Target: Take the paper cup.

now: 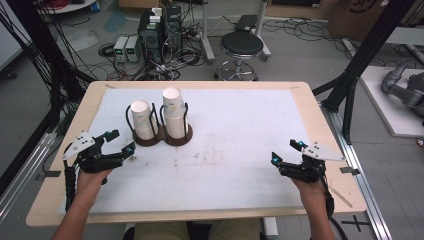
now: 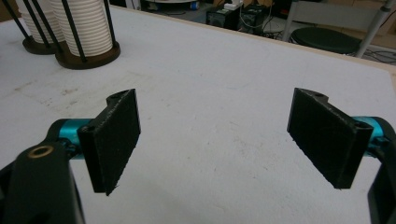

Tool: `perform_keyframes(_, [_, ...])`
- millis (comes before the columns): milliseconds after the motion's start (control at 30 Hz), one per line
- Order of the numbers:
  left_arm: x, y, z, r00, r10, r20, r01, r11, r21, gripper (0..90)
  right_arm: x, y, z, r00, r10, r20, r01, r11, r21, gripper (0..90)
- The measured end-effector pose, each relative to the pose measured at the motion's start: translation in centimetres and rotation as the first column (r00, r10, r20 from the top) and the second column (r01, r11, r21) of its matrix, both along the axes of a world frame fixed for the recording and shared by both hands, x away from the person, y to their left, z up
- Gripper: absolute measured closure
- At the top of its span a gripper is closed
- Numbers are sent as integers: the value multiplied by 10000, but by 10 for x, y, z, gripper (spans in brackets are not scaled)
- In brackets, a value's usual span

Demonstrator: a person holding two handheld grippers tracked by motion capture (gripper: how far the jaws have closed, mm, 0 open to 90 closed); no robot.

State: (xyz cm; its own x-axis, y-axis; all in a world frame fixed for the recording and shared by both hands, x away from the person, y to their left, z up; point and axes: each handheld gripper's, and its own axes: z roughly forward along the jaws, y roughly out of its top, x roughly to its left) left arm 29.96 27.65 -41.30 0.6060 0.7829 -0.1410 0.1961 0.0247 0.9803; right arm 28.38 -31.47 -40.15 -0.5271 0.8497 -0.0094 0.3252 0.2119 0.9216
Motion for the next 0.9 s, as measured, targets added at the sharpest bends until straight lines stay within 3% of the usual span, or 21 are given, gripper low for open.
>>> perform_keyframes(233, [-1, 0, -2, 10000, -42, -38, 43, 10000, 18, 165, -1, -1, 0, 10000, -28, -11, 28, 9999, 162, 177])
perform_keyframes(533, [-3, 1, 4, 9999, -105, 92, 106, 9999, -111, 165, -3, 2, 0, 9999, 108, 18, -107, 9999, -49, 177])
perform_keyframes(900, [11, 0, 28, 9994, 66, 338, -56, 9995, -298, 165, -7, 3, 1, 9999, 155, -15, -155, 9999, -71, 177])
